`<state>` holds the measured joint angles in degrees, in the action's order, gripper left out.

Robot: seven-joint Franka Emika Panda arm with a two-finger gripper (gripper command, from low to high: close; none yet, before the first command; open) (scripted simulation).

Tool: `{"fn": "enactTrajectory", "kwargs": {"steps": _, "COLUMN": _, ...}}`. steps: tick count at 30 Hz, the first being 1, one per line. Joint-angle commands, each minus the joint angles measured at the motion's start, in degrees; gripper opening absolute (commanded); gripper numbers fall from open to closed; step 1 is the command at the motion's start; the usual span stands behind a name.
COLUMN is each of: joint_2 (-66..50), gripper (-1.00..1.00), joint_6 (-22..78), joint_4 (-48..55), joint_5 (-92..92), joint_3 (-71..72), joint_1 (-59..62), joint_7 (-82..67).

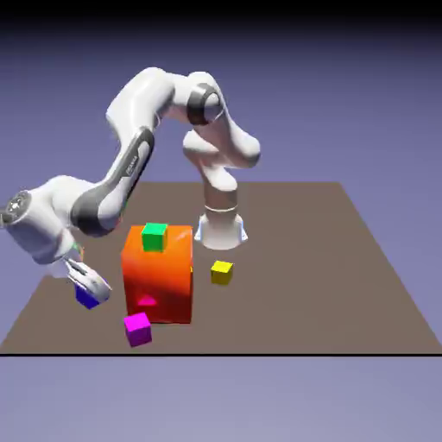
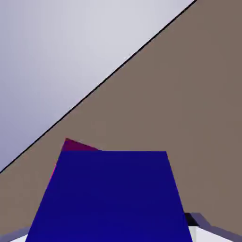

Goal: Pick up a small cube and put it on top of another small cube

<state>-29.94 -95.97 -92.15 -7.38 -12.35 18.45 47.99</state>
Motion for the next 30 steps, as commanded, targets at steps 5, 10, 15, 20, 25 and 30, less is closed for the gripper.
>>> {"fn": "enactTrajectory", "kwargs": {"steps": 5, "joint_2": 10.4, "gripper": -1.0, "joint_6": 3.5, "joint_4": -6.8, "joint_5": 4.0, "joint_3": -1.9, "joint_1": -5.8, "joint_7": -4.0}}
{"fn": "enactTrajectory", "kwargs": {"steps": 10, "joint_2": 20.8, "gripper": -1.0, "joint_6": 7.0, "joint_4": -13.6, "joint_5": 7.9, "joint_3": -3.7, "joint_1": -11.6, "joint_7": -7.9}}
{"fn": "enactTrajectory", "kwargs": {"steps": 15, "joint_2": 30.1, "gripper": -1.0, "joint_6": 10.1, "joint_4": -19.7, "joint_5": 11.4, "joint_3": -5.4, "joint_1": -16.8, "joint_7": -11.5}}
{"fn": "enactTrajectory", "kwargs": {"steps": 20, "joint_2": 30.7, "gripper": -1.0, "joint_6": 2.4, "joint_4": -28.0, "joint_5": 11.8, "joint_3": -5.6, "joint_1": -16.6, "joint_7": -11.1}}
{"fn": "enactTrajectory", "kwargs": {"steps": 25, "joint_2": 30.8, "gripper": 1.0, "joint_6": 2.0, "joint_4": -28.4, "joint_5": 11.8, "joint_3": -5.6, "joint_1": -16.6, "joint_7": -11.1}}
{"fn": "enactTrajectory", "kwargs": {"steps": 30, "joint_2": 30.1, "gripper": 1.0, "joint_6": 10.1, "joint_4": -19.7, "joint_5": 11.4, "joint_3": -5.4, "joint_1": -16.8, "joint_7": -11.5}}
